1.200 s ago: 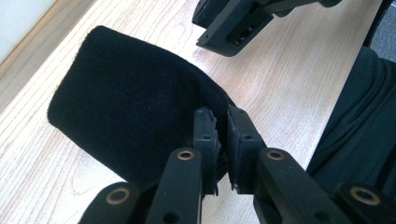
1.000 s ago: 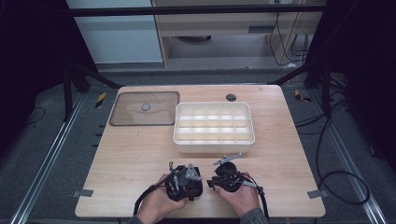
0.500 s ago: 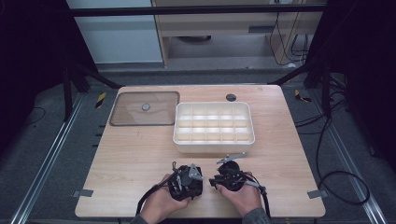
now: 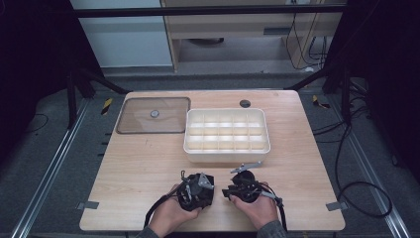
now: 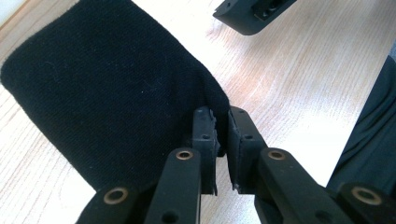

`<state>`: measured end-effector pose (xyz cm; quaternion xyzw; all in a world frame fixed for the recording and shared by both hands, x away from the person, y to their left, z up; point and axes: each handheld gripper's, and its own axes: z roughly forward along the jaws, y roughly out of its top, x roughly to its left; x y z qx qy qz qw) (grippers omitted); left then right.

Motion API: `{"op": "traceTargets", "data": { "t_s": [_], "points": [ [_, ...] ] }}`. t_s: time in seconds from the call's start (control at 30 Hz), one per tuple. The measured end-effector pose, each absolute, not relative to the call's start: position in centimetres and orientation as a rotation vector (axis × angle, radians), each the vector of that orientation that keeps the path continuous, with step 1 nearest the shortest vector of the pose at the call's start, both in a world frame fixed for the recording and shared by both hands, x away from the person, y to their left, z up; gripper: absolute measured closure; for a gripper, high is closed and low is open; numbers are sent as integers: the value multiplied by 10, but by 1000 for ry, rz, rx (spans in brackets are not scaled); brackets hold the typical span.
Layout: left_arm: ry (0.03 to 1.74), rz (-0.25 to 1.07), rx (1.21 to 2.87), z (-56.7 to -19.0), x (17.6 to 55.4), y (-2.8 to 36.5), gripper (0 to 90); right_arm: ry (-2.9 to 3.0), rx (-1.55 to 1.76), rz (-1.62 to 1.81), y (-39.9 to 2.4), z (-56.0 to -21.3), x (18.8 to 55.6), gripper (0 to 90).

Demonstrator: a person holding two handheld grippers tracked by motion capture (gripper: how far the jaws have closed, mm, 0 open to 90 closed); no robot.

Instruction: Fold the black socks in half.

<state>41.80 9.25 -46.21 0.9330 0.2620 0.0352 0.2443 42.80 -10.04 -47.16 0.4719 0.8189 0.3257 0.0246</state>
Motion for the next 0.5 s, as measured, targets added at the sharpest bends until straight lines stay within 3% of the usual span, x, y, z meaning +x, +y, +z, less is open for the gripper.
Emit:
{"op": "traceTargets", "data": {
  "t_s": [0.5],
  "points": [
    [742, 86, 2529, -464, 421, 93, 821, 2531, 1464, 1003, -101, -473, 428, 668]
  ]
}}
